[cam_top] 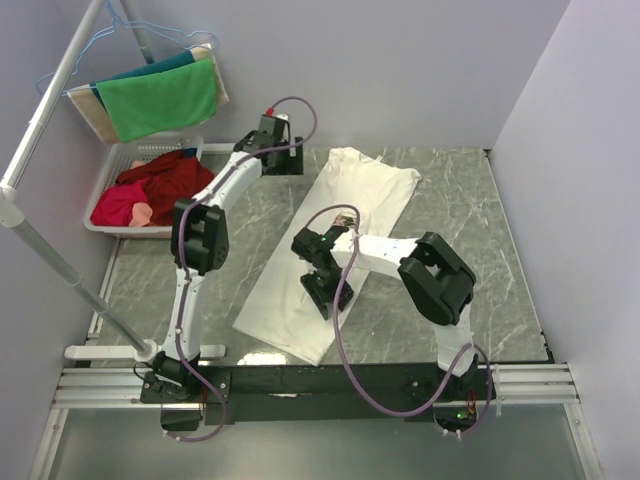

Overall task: Fold and stack the t-shirts
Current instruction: Fold the tshirt

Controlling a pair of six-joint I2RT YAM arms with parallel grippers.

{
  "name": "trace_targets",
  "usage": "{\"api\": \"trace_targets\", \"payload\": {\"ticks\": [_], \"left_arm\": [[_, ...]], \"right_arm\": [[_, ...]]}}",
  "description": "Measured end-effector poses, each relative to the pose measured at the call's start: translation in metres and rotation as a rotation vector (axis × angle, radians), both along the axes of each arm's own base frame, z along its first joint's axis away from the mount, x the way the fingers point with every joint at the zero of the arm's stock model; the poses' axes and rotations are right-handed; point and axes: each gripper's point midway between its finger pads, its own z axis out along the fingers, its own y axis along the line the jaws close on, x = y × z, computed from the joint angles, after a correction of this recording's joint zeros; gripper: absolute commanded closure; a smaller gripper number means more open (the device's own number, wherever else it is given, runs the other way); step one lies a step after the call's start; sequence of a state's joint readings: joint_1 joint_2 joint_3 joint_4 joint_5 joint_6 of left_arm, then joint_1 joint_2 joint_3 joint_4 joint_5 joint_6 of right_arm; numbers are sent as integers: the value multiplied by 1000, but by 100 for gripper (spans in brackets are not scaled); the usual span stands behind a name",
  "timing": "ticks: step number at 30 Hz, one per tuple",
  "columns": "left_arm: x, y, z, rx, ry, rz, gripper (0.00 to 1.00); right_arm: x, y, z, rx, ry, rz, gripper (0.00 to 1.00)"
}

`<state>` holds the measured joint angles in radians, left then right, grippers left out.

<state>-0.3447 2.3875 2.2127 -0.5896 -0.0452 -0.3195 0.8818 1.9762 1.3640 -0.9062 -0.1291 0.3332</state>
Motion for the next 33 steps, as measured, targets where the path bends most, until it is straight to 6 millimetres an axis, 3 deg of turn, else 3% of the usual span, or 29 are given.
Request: {"api": "trace_targets", "payload": {"ticks": [9,16,20,25,29,33], "left_arm": [[-39,-101,6,-88,6,-171,6],[-61,-165,4,-174,3,-251,6],[-68,-187,-14,-186,22,-253,6],[-76,-199,-55,-142,60,-220,6],[-76,-203,-63,-98,40,-181,6],[-73,-202,-66,-61,19,-134,6]], "right_arm": [[-41,-61,-5,-128,85,-131,44],[-67,-88,-7,-168,115,-189,44],[-75,-97,-6,-176,114,-214,44],[-71,-101,-4,-189,66,-234,40],[-50,-105,5,-201,-56,-261,38],[-21,-99,30,-152,-215,-321,37]]}}
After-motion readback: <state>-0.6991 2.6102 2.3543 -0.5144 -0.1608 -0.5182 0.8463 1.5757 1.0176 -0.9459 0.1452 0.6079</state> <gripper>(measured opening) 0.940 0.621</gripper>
